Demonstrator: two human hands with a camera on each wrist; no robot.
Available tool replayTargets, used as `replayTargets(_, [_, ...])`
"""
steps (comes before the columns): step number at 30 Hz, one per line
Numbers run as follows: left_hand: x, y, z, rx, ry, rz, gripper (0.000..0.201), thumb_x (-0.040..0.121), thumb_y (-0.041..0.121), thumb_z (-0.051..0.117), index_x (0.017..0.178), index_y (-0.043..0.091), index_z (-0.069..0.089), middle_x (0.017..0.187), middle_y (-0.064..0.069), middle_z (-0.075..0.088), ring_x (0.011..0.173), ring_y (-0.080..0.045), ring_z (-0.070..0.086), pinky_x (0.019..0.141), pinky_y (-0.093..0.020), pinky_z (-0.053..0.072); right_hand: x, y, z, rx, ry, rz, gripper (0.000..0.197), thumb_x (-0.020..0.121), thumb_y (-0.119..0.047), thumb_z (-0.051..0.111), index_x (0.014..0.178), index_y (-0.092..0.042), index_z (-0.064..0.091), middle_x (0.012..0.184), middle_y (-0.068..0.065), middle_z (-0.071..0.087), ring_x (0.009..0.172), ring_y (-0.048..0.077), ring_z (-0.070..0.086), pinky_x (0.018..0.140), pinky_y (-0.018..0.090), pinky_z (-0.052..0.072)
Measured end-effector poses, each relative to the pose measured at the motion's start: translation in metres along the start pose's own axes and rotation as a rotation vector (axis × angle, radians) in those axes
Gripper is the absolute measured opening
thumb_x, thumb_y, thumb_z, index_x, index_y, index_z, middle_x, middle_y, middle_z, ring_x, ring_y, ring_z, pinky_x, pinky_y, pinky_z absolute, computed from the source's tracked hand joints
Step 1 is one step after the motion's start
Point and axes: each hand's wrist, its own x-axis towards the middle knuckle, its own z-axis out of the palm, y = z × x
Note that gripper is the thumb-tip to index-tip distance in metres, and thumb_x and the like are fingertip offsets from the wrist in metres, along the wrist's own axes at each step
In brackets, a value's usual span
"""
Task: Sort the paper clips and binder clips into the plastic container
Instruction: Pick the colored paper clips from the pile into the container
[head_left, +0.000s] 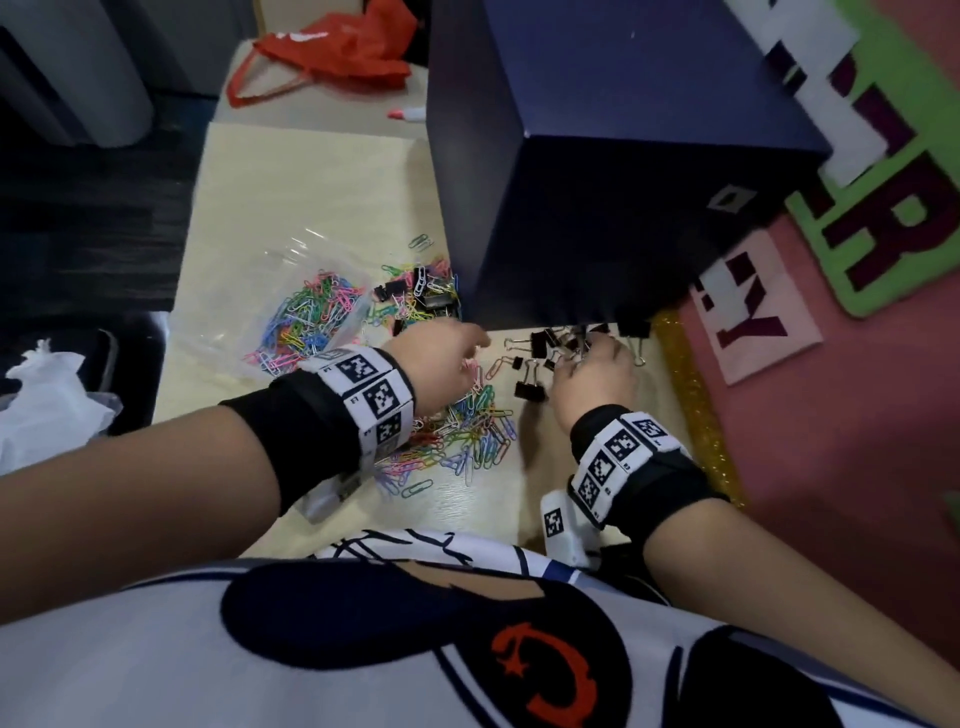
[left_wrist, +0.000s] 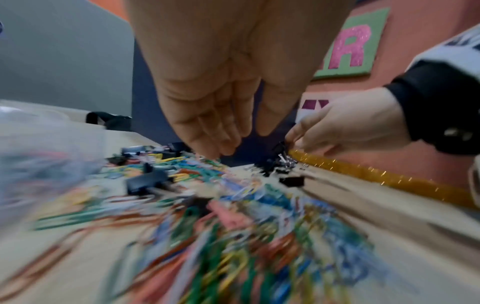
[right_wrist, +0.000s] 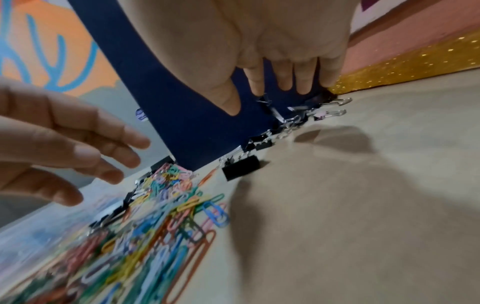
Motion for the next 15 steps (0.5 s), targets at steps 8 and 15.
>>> replayTargets(8, [-0.029, -0.050, 0.002, 0.471, -0.106, -0.095, 0.049, 0.088, 0.002, 0.046, 0.137, 0.007, 0.043, 0.139, -0.016, 0.039, 0.120, -0.033, 0.048, 0.107, -0.039, 0.034, -0.015, -0.038, 0.020, -0.175, -0.241, -0.542, 0.021, 0.092, -0.024, 0.051, 0.111, -0.026, 0.060, 0.120, 0.000, 0.048, 0.117, 0.021, 0.042, 0.100, 0.035, 0.038])
replayTargets(15, [-0.034, -0.071, 0.006, 0.410, -0.103, -0.125, 0.040, 0.083, 0.002, 0.052, 0.123, 0.011, 0.054, 0.111, -0.009, 0.055, 0.103, -0.027, 0.056, 0.089, -0.039, 0.050, -0.021, -0.079, 0.041, -0.349, -0.490, -0.791, 0.025, 0.095, -0.030, 0.047, 0.115, -0.027, 0.061, 0.119, 0.002, 0.054, 0.115, 0.024, 0.047, 0.095, 0.037, 0.039])
